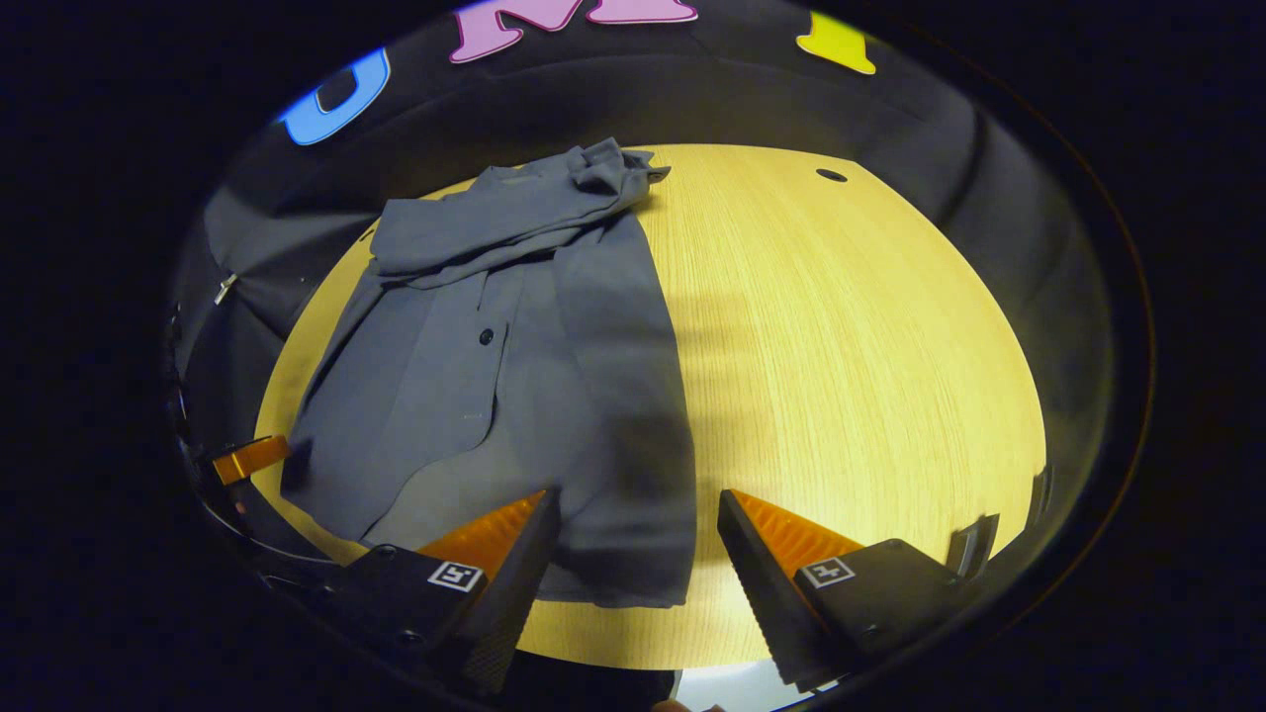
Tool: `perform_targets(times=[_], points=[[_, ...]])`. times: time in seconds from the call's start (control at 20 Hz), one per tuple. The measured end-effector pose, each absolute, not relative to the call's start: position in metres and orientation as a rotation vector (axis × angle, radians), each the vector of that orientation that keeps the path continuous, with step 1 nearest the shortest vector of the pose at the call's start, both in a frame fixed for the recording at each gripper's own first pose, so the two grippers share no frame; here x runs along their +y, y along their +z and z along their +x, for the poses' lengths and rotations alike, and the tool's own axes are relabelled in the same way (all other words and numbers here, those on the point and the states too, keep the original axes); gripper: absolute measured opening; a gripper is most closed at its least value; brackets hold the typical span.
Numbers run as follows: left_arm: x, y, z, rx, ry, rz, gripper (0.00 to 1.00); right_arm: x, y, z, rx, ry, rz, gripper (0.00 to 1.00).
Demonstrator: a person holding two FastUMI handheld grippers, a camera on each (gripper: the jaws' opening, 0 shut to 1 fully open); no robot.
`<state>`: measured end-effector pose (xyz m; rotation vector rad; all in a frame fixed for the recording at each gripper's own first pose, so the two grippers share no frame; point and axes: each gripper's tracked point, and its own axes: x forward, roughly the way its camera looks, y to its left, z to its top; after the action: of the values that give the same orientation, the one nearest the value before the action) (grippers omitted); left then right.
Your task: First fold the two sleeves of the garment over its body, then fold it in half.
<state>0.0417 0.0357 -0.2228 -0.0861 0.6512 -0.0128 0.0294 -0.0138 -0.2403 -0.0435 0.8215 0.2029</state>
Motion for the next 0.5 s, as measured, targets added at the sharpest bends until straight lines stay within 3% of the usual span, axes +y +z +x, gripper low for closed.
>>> perform_targets(times=[0.45, 0.5], points=[[0.036, -0.254, 0.041, 0.679, 0.008, 0.02, 0.93, -0.008, -0.261, 0.031, 0.851, 0.149, -0.075, 1.0], [0.033, -0.256, 0.04, 0.688, -0.001, 0.067, 0.96, -0.005, -0.261, 0.032, 0.855, 0.145, -0.074, 1.0]])
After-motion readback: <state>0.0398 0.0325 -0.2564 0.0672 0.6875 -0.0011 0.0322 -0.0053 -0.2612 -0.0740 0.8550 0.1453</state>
